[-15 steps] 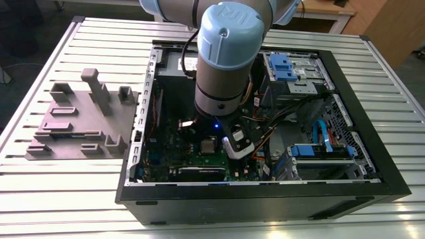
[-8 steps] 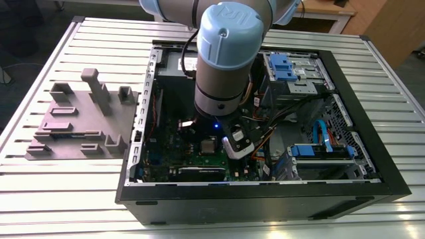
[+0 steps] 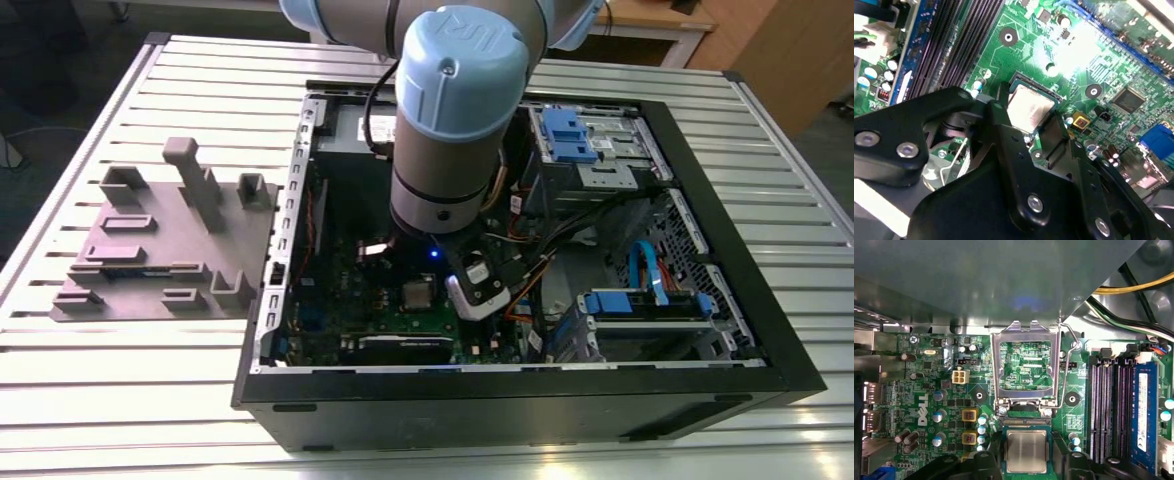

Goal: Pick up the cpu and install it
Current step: 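Place the cpu into insertion slot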

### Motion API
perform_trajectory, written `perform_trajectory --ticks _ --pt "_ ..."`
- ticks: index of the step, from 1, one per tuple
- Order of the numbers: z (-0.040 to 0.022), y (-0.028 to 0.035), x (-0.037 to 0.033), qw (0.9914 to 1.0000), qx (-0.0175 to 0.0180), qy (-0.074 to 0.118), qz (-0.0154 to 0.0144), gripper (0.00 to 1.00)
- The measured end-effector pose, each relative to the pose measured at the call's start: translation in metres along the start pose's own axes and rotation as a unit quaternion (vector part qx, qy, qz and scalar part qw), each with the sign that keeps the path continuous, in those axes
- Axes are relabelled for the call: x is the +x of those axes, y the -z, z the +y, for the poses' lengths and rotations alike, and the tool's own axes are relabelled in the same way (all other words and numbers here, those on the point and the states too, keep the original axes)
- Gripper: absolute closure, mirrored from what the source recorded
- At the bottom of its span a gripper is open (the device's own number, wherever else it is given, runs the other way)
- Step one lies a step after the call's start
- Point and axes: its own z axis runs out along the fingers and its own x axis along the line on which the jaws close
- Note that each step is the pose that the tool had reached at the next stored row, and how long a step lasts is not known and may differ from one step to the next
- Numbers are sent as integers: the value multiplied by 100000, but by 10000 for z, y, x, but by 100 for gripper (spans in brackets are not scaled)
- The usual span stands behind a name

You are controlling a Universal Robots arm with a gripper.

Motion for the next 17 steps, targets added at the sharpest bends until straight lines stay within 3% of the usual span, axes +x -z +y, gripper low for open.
perform_trajectory --ticks 2,3,17 --pt "0 -9 -1 100000 -12 9 -19 51" --pt "0 -11 -1 100000 -10 8 -18 45" --pt "2 32 0 100000 -35 6 -34 45"
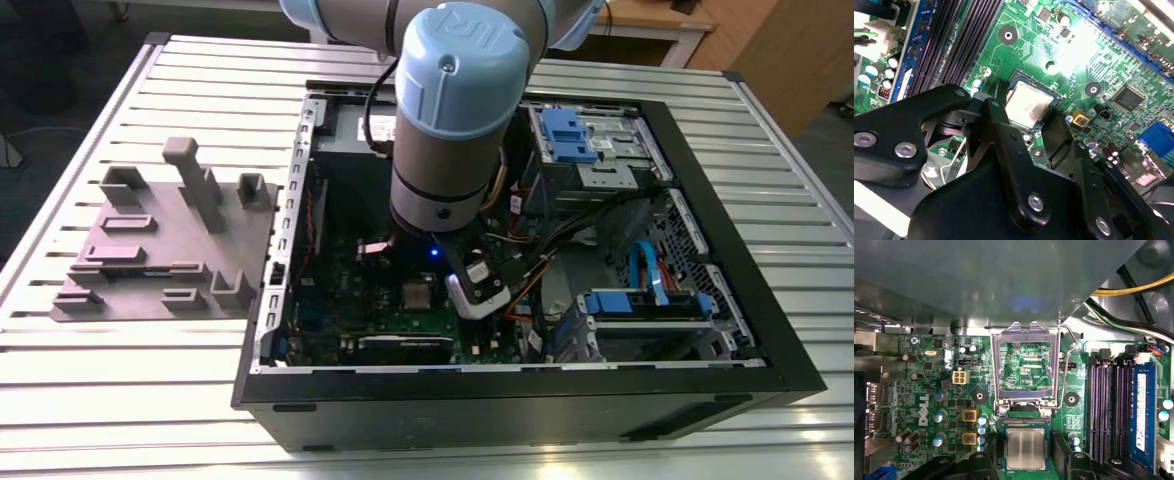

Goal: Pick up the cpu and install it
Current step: 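Place the cpu into insertion slot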

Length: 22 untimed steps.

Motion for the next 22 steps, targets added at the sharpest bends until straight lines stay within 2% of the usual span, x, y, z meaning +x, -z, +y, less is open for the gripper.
perform_trajectory --ticks 6,7,22 --pt "0 2 -1 100000 13 13 -7 47" --pt "0 2 -1 100000 15 12 4 54" --pt "0 5 -2 100000 -4 -28 9 56"
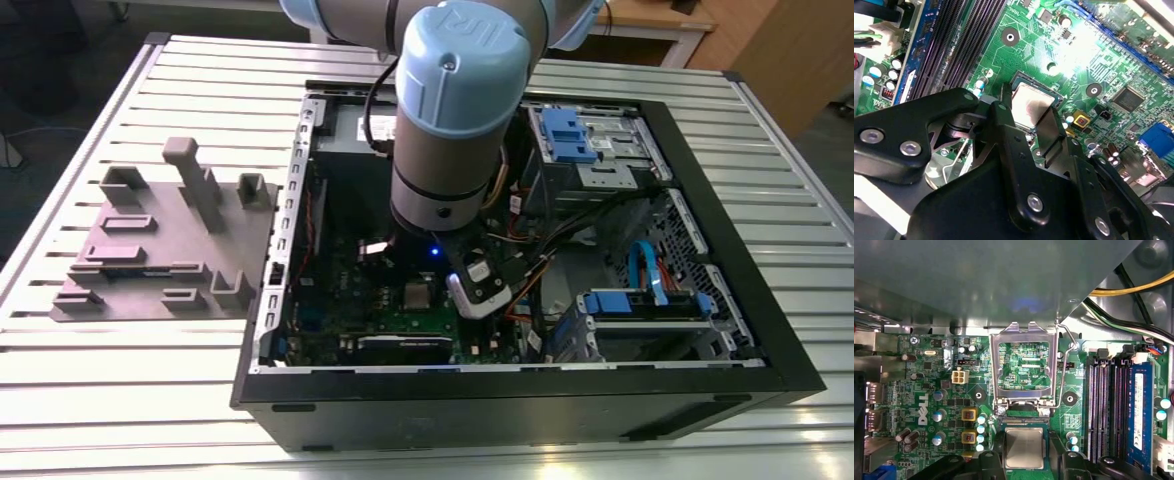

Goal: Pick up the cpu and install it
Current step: 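Place the cpu into insertion slot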

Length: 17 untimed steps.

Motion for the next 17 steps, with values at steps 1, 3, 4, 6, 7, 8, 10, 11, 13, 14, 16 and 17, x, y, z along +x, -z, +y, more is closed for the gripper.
perform_trajectory --ticks 1,3,4,6,7,8,10,11,13,14,16,17 --pt "0 -1 -1 100000 2 2 1 56" --pt "0 -4 -3 100000 -8 5 -6 55" --pt "0 -7 -4 100000 -20 11 -21 55" --pt "0 -8 -3 100000 -30 4 -6 49" --pt "0 -6 -3 100000 -15 2 -10 49" --pt "0 5 -3 100000 -5 4 -6 49" --pt "1 16 -4 100000 -19 9 -9 49" --pt "1 16 -4 100000 -25 8 -11 49" --pt "1 16 -4 100000 -15 9 -8 49" --pt "0 13 -4 100000 -10 8 -4 49" --pt "0 -1 -4 100000 -8 9 -1 49" --pt "-1 -4 -4 100000 17 10 7 51"
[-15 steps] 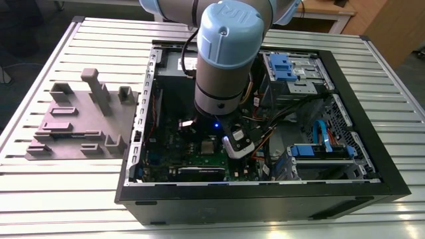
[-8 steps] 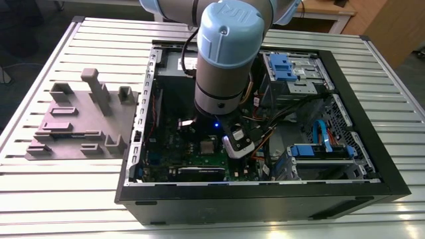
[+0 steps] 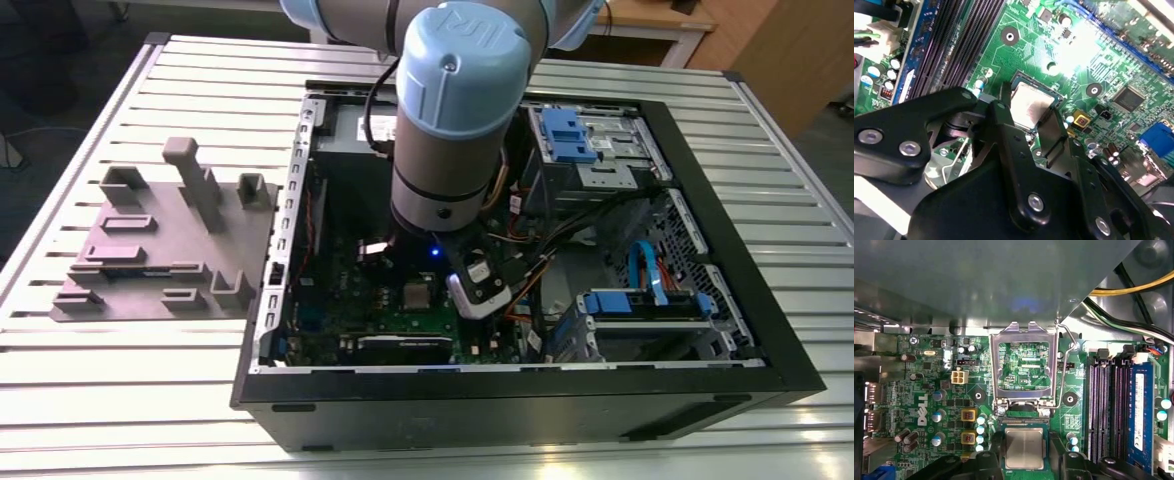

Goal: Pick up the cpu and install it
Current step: 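Place the cpu into insertion slot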

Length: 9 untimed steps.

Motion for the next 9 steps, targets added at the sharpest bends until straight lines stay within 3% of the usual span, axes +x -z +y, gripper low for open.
perform_trajectory --ticks 6,9 --pt "3 55 -2 100000 -28 -8 116 55" --pt "3 52 -2 100000 -35 -7 118 55"
